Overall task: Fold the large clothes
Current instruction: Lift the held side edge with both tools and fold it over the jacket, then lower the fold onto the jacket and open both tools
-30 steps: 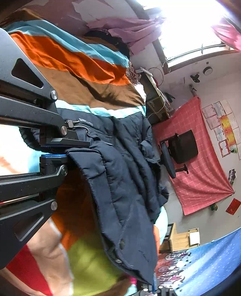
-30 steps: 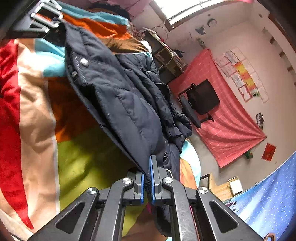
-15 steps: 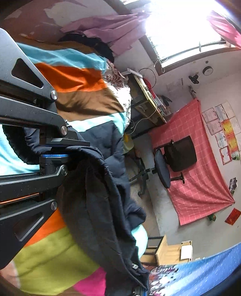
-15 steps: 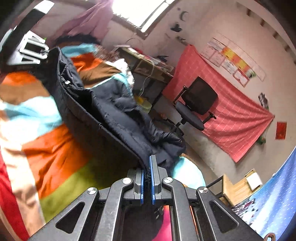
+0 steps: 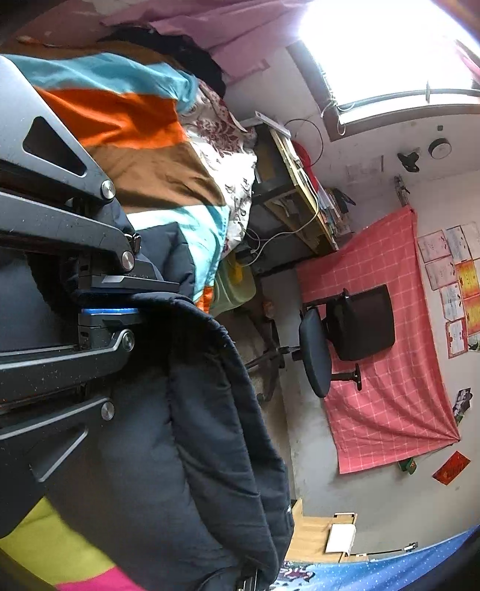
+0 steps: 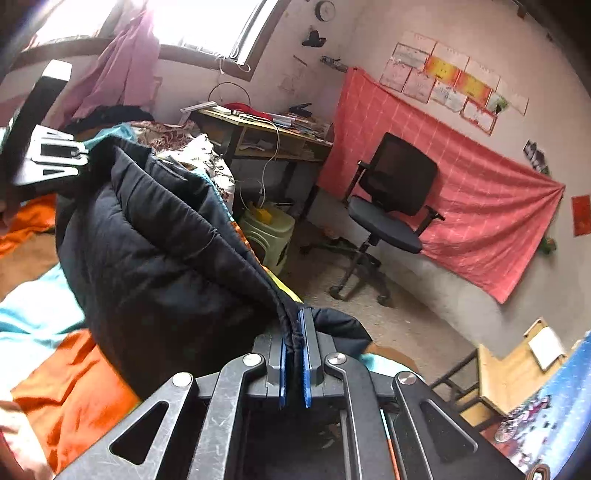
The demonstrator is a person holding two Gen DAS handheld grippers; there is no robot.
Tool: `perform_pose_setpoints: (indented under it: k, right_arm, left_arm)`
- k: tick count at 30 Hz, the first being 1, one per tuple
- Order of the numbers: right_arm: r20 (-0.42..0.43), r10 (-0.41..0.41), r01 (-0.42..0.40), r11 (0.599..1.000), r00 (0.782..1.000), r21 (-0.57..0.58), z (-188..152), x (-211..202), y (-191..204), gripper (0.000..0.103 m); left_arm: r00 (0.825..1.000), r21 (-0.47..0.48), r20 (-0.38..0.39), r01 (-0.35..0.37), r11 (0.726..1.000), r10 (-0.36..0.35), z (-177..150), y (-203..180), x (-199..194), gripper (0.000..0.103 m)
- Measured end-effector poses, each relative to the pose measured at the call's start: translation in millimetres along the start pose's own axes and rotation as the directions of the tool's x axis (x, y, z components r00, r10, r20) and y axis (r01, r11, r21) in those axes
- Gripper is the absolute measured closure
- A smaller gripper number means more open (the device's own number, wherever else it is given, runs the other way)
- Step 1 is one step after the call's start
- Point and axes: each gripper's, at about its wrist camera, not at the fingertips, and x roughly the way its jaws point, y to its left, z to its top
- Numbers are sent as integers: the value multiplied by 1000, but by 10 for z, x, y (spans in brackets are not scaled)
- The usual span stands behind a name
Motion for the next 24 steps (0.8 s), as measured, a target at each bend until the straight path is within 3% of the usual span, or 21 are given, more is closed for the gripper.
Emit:
perform_pose_setpoints:
  k: [7, 14, 19, 21, 24]
  right_arm:
    - [-33, 12, -9, 996, 999, 90, 74, 694, -236, 96]
    - [-79, -3, 15, 989, 997, 148, -2, 1246, -327, 96]
    - [-108, -5, 23, 986, 994, 168, -111, 1550, -338, 94]
    - [-105, -9, 27, 985, 994, 172, -113, 1622, -361, 91]
    - [-92, -22, 40, 980, 996, 195, -128, 1635, -417, 74]
  left_arm:
    - [1000, -41, -3, -4, 999, 4, 66, 34, 610, 100]
    - [998, -63, -63, 5, 998, -9, 37, -35, 1177, 100]
    - [992, -123, -111, 42, 991, -56, -15, -5, 1390, 99]
    - [991, -158, -107, 69, 985, -86, -1, 38, 1392, 99]
    - [989, -202, -83, 100, 974, -119, 11, 103, 1315, 94]
